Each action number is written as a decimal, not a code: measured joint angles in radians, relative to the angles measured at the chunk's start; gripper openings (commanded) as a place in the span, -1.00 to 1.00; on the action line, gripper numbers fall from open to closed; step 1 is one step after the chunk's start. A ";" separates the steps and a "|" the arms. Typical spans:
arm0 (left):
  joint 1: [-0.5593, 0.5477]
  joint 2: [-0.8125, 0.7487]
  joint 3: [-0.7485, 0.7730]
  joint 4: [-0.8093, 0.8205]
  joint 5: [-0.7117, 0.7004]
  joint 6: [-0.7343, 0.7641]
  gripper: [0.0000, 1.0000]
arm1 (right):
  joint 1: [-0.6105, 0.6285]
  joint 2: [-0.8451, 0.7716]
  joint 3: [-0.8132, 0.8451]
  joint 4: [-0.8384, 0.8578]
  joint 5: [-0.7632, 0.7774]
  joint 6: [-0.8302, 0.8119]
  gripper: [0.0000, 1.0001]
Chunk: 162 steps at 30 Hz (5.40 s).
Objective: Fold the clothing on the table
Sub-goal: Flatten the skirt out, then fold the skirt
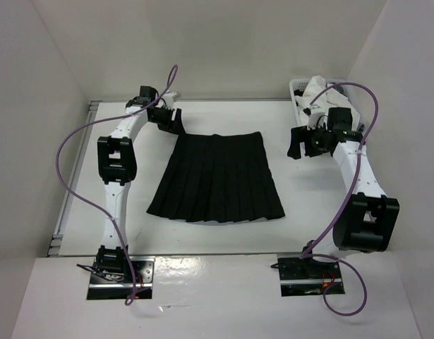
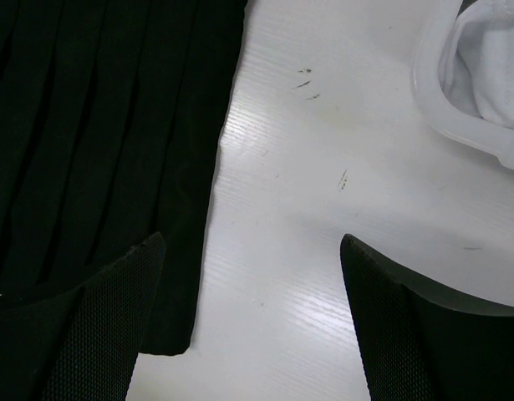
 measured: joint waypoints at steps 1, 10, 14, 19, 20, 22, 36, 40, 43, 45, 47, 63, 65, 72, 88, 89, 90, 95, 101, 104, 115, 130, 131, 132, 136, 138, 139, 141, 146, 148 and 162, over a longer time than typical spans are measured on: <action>0.000 0.011 0.018 -0.005 0.002 0.001 0.37 | 0.000 -0.001 0.000 0.001 0.000 -0.001 0.79; -0.007 0.046 0.040 -0.044 0.015 0.008 0.20 | 0.000 -0.012 0.000 0.002 0.000 -0.002 0.79; -0.008 0.046 0.030 -0.047 0.027 0.026 0.06 | 0.000 -0.012 0.000 0.002 0.000 -0.002 0.79; -0.008 0.056 0.030 -0.061 0.046 0.029 -0.63 | 0.000 0.014 0.003 0.003 -0.012 -0.005 0.79; -0.008 0.060 0.030 -0.064 0.050 0.027 -0.90 | 0.000 0.031 0.008 0.002 -0.019 -0.006 0.79; -0.008 0.063 0.030 -0.069 0.060 0.026 -1.00 | 0.000 0.086 0.036 0.001 -0.037 -0.006 0.76; -0.018 -0.043 -0.150 -0.019 0.011 0.027 -1.00 | 0.018 0.596 0.382 -0.063 -0.316 -0.043 0.64; -0.021 -0.069 -0.193 -0.002 -0.004 0.030 -1.00 | 0.034 0.721 0.471 -0.072 -0.388 -0.068 0.64; -0.027 -0.077 -0.201 -0.001 -0.023 0.032 -1.00 | 0.035 0.784 0.502 -0.074 -0.406 -0.070 0.64; -0.032 -0.080 -0.202 -0.001 -0.034 0.032 -1.00 | 0.040 0.809 0.525 -0.072 -0.413 -0.067 0.64; -0.035 -0.087 -0.210 0.002 -0.044 0.039 -1.00 | 0.053 0.819 0.547 -0.063 -0.410 -0.064 0.62; -0.035 -0.118 -0.261 0.019 -0.068 0.055 -1.00 | 0.146 0.945 0.731 0.019 -0.392 -0.006 0.44; -0.035 -0.118 -0.262 0.020 -0.069 0.055 -1.00 | 0.146 0.949 0.735 0.021 -0.387 -0.003 0.38; -0.035 -0.118 -0.263 0.022 -0.069 0.055 -1.00 | 0.140 0.987 0.793 0.022 -0.376 0.003 0.23; -0.039 -0.109 -0.233 0.000 -0.087 0.058 -1.00 | 0.144 1.076 0.944 -0.046 -0.377 -0.009 -0.10; -0.039 -0.107 -0.229 -0.001 -0.088 0.058 -1.00 | 0.146 1.082 0.956 -0.055 -0.375 -0.013 -0.10; -0.039 -0.106 -0.225 -0.005 -0.089 0.059 -1.00 | 0.147 1.088 0.966 -0.063 -0.375 -0.016 -0.14; -0.040 -0.103 -0.216 -0.008 -0.094 0.064 -1.00 | 0.168 1.104 1.000 -0.093 -0.363 -0.031 -0.33; -0.040 -0.095 -0.203 -0.013 -0.094 0.077 -1.00 | 0.187 1.127 1.038 -0.121 -0.350 -0.041 -0.92; -0.040 -0.090 -0.189 -0.018 -0.098 0.077 -1.00 | 0.190 1.129 1.043 -0.127 -0.333 -0.044 -1.00; -0.009 -0.082 0.005 -0.040 -0.119 0.077 -1.00 | 0.182 1.092 1.094 -0.127 -0.267 0.013 -1.00; 0.005 -0.193 -0.021 -0.036 -0.058 0.081 -1.00 | 0.182 0.833 1.144 -0.179 -0.263 -0.022 -1.00; 0.006 -0.237 -0.085 -0.035 -0.046 0.088 -1.00 | 0.182 0.798 1.100 -0.194 -0.269 -0.047 -1.00; 0.007 -0.272 -0.133 -0.031 -0.035 0.100 -1.00 | 0.182 0.769 1.064 -0.209 -0.274 -0.068 -1.00; 0.014 -0.451 -0.332 -0.024 0.009 0.160 -1.00 | 0.182 0.626 0.856 -0.254 -0.280 -0.163 -1.00; 0.018 -0.532 -0.413 -0.023 0.032 0.190 -1.00 | 0.182 0.560 0.765 -0.264 -0.278 -0.203 -1.00; 0.019 -0.578 -0.456 -0.021 0.043 0.212 -1.00 | 0.183 0.529 0.722 -0.274 -0.279 -0.224 -1.00; 0.019 -0.660 -0.544 -0.019 0.055 0.247 -1.00 | 0.187 0.483 0.664 -0.306 -0.280 -0.267 -1.00; 0.019 -0.764 -0.698 -0.049 0.057 0.338 -0.91 | 0.204 0.440 0.600 -0.417 -0.287 -0.376 -1.00; 0.018 -0.771 -0.753 -0.068 0.048 0.367 -0.91 | 0.216 0.435 0.560 -0.457 -0.286 -0.419 -1.00; -0.096 -1.043 -0.960 -0.229 -0.146 0.539 -0.80 | 0.479 0.330 0.204 -0.569 -0.102 -0.556 -0.97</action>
